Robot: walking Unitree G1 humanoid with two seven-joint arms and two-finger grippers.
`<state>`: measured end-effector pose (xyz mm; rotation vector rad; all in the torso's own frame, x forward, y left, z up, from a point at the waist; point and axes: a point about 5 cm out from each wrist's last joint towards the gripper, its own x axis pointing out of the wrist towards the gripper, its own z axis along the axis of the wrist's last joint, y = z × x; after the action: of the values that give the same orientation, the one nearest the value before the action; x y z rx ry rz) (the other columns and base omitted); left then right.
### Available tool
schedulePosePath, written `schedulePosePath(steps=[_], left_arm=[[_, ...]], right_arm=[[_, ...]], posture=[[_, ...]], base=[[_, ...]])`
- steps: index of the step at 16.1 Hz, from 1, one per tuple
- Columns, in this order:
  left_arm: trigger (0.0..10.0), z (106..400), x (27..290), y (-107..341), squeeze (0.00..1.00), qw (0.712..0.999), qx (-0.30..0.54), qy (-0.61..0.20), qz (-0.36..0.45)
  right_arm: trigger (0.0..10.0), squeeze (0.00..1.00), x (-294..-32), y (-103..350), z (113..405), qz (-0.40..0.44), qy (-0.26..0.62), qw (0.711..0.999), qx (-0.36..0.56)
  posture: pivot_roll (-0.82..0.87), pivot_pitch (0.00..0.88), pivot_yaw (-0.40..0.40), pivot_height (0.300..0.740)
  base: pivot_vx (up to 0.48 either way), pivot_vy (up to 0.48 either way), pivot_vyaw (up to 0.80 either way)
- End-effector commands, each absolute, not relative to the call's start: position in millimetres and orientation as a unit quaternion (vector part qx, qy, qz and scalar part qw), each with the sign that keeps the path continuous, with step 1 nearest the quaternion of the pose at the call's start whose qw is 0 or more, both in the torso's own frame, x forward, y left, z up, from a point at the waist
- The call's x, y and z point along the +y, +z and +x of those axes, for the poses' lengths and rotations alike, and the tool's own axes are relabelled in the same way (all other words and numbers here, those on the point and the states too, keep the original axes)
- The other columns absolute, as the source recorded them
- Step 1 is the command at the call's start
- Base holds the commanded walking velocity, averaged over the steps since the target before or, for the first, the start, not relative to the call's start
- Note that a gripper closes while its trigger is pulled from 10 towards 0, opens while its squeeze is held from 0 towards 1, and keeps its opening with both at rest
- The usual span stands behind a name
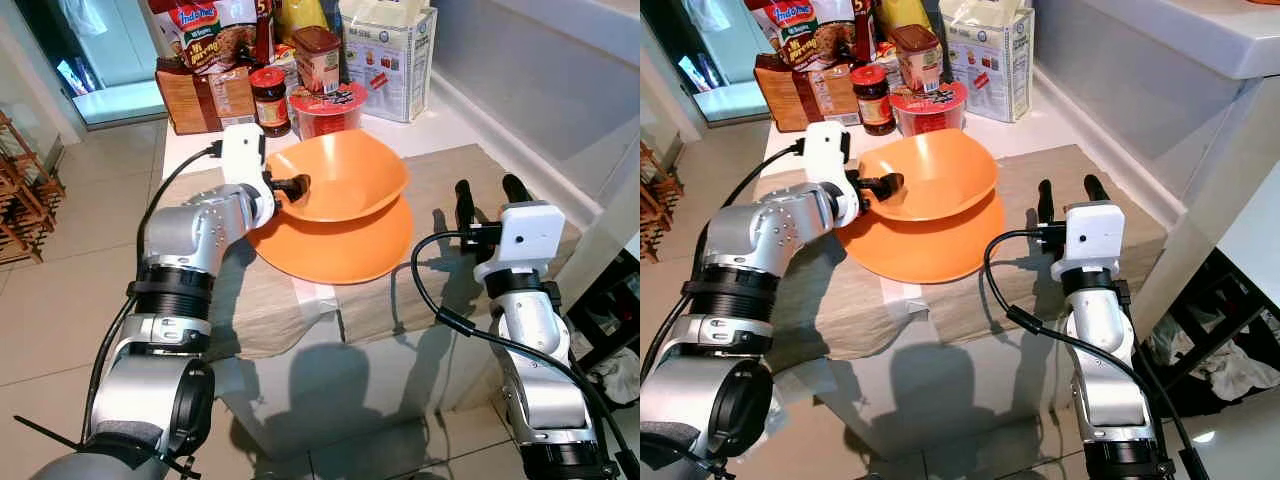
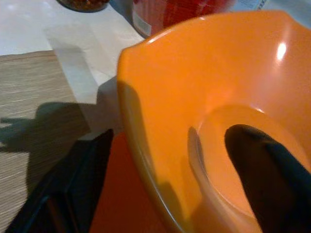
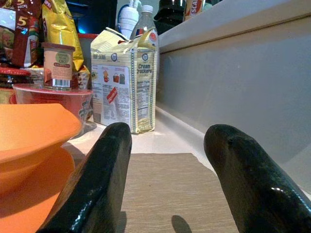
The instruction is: Setting the table
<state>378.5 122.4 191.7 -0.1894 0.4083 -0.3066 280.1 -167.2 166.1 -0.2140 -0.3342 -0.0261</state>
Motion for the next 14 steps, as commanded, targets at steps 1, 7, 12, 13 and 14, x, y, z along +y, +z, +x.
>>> schedulePosePath(steps=[1, 7, 12, 13, 14], left_arm=[[0.0, 377.1, 122.1, 187.3, 0.00, 0.961, 0.212, -0.155, -0.085], [0.0, 379.6, 127.7, 194.1, 0.00, 0.972, 0.176, -0.146, -0.052], [0.0, 375.9, 128.4, 191.6, 0.00, 0.969, 0.176, -0.157, -0.077], [0.0, 374.9, 127.4, 190.4, 0.00, 0.966, 0.182, -0.162, -0.088], [0.0, 374.5, 127.0, 190.1, 0.00, 0.965, 0.186, -0.163, -0.091]], right_arm=[[10.0, 0.00, -165.0, 168.5, 279.2, -0.108, -0.008, 0.980, -0.166], [10.0, 0.00, -164.9, 168.8, 279.5, -0.109, -0.008, 0.980, -0.165], [10.0, 0.00, -164.9, 166.9, 279.1, -0.108, -0.008, 0.981, -0.160], [10.0, 0.00, -165.1, 166.8, 279.1, -0.108, -0.008, 0.981, -0.160], [10.0, 0.00, -165.3, 166.7, 279.2, -0.109, -0.008, 0.981, -0.159]], posture=[[-0.16, 0.000, 0.098, 0.740], [-0.16, 0.000, 0.098, 0.740], [-0.16, 0.000, 0.097, 0.740], [-0.16, 0.000, 0.097, 0.740], [-0.16, 0.000, 0.097, 0.740]], base=[[0.000, 0.000, 0.00], [0.000, 0.000, 0.00], [0.000, 0.000, 0.00], [0.000, 0.000, 0.00], [0.000, 0.000, 0.00]])
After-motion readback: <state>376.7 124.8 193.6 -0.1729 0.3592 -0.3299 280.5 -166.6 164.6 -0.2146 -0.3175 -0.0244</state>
